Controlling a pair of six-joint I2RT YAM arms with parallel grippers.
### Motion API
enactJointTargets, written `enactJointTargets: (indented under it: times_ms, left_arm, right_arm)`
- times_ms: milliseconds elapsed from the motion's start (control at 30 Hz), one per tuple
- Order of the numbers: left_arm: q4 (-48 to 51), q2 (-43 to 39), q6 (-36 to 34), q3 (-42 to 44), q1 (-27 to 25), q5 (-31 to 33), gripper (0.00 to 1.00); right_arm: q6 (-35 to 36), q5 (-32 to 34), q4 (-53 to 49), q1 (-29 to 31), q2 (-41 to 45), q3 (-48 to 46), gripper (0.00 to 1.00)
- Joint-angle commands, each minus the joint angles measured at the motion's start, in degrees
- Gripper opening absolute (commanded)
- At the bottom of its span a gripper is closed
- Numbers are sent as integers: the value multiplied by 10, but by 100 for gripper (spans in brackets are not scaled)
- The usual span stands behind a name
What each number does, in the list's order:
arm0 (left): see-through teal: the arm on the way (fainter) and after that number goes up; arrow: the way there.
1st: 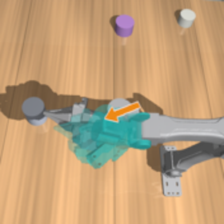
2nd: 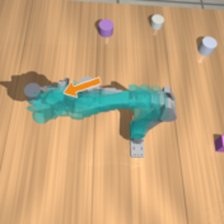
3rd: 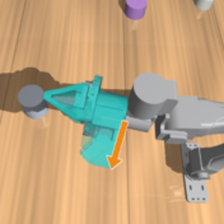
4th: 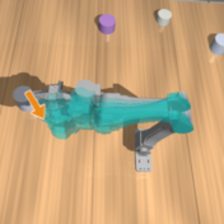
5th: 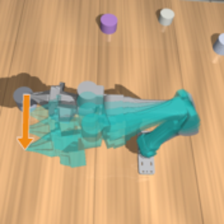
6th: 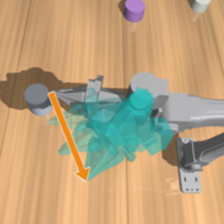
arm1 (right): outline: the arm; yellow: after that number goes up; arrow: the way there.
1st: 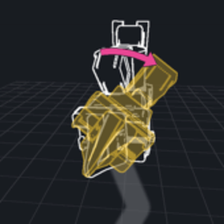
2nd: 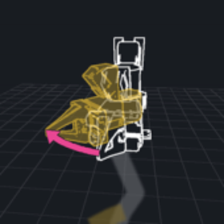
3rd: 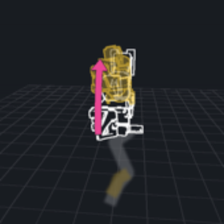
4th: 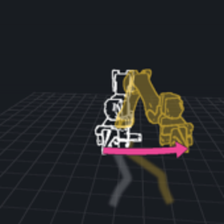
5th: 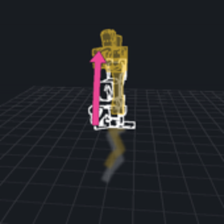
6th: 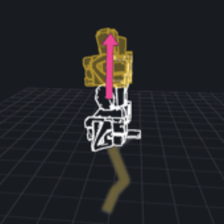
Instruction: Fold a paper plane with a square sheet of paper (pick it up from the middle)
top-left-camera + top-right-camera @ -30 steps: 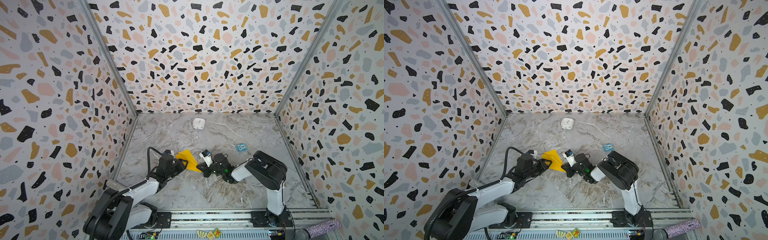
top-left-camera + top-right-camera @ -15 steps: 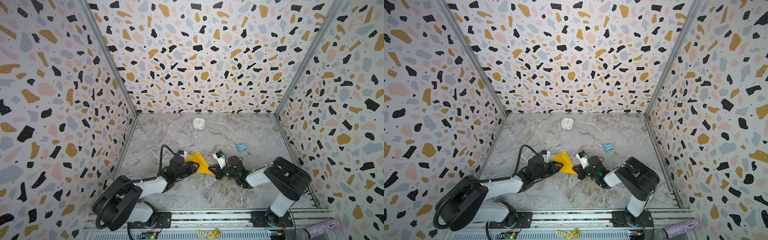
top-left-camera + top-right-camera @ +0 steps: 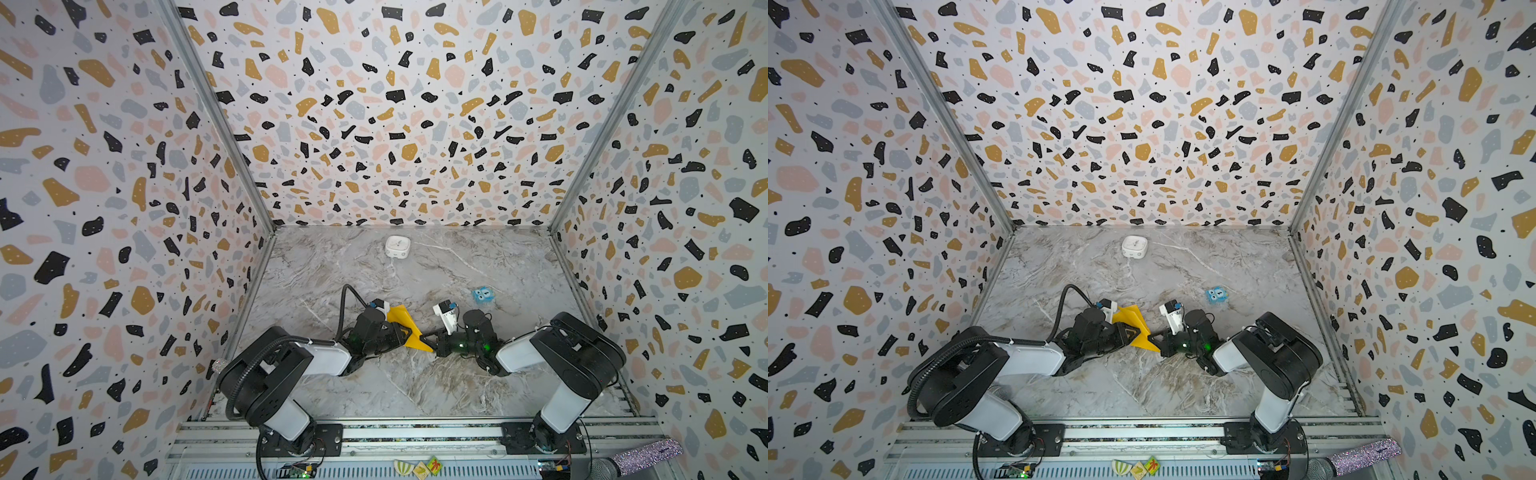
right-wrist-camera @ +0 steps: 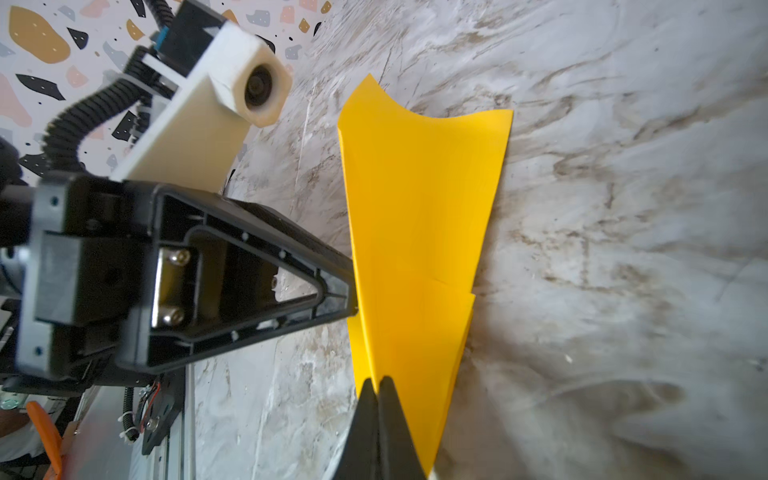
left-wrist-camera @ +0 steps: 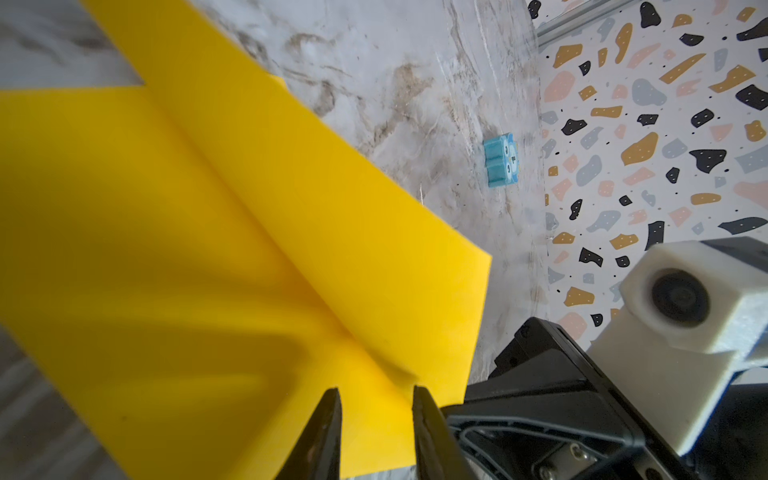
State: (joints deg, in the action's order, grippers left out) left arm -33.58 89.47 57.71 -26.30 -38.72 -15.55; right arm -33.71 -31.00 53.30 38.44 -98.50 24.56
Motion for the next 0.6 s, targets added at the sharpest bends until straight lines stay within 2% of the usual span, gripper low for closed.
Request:
enactJointTargets:
  times_ms: [0,233,567]
  left_arm:
    - [-28,5,-8,-15,-3,0,31]
    - [-6,17,-10,-22,-4,8,37]
    - [100,30,-26,-50,-7,33,43]
  right_arm:
    - [-33,-27,12,-5,-13,4,4]
    - [-61,-37,21,-16,-40,2,5]
    - [-69,-38,21,-19,-49,-1,8]
